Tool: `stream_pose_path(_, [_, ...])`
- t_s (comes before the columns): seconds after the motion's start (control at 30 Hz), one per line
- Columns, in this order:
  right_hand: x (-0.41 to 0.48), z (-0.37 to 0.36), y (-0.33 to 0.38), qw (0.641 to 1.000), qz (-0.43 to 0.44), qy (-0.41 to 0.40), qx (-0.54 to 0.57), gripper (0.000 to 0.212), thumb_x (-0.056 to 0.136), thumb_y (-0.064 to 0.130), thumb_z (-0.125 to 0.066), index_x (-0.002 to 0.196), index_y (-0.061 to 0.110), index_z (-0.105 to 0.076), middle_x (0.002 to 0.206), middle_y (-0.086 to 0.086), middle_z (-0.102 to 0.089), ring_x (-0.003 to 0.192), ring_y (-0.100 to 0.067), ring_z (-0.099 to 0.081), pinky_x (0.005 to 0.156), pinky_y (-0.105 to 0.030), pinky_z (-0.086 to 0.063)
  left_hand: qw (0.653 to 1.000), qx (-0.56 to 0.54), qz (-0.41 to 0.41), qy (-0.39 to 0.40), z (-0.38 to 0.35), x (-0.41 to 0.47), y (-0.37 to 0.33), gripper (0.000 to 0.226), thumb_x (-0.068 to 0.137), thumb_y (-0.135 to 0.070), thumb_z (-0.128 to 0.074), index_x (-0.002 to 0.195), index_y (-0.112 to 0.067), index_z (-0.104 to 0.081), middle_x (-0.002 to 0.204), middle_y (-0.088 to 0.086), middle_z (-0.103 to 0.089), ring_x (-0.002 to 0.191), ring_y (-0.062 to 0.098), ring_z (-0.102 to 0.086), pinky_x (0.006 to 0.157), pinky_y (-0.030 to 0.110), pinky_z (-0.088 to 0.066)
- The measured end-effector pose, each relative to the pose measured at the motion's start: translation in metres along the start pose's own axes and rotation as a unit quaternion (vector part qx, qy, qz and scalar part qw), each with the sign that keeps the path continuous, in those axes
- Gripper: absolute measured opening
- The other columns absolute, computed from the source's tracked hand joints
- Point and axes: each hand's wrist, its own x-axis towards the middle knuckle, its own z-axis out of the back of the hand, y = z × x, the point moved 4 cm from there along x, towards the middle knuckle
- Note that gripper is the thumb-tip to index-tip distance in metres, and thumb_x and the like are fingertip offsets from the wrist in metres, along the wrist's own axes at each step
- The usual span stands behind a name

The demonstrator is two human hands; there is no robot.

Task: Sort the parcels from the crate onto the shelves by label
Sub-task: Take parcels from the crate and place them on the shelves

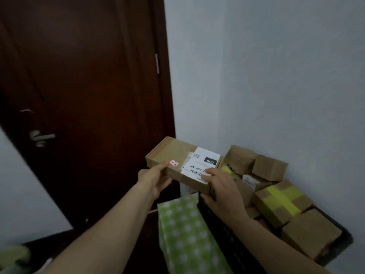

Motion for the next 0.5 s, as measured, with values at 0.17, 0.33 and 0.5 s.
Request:
stream_pose_path(0.17, [0.023, -0.012, 0.083, 0.992, -0.017, 0.085, 0.092, 0.044, 0.084, 0.045, -0.051, 0.114, 0.015, -0.060, 0.116, 0.000, -0.061, 0.109, -0.019, -0.055, 0.094, -0.035, -0.035, 0.987, 0.117, -0.107, -0.031, 0.101, -0.059, -0.058, 0.042, 0.083, -0.002, -0.069, 0.122, -0.011, -0.057, 0.105, 0.008, -0.067, 0.095, 0.021, -0.062, 0.084, 0.034, -0.047])
stream_pose_path(0.33, [0.068, -0.034, 0.150, 0.895, -0.261, 0.168, 0.321, 0.055, 0.088, 0.036, -0.064, 0.135, 0.015, -0.046, 0.131, -0.005, -0.053, 0.108, -0.015, -0.053, 0.094, -0.032, -0.044, 0.973, 0.189, -0.131, -0.021, 0.185, -0.113, -0.104, 0.051, 0.077, -0.006, -0.075, 0.126, -0.014, -0.060, 0.097, 0.001, -0.071, 0.084, 0.012, -0.065, 0.079, 0.028, -0.050])
stream_pose_path(0.5, [0.078, -0.049, 0.232, 0.762, -0.312, 0.287, 0.489, 0.097, 0.073, 0.040, -0.076, 0.151, 0.025, -0.020, 0.139, -0.007, -0.049, 0.118, -0.020, -0.052, 0.099, -0.040, -0.047, 0.957, 0.249, -0.146, -0.024, 0.254, -0.158, -0.133, 0.054, 0.074, -0.008, -0.079, 0.124, -0.005, -0.060, 0.105, 0.006, -0.071, 0.099, 0.017, -0.066, 0.083, 0.027, -0.053])
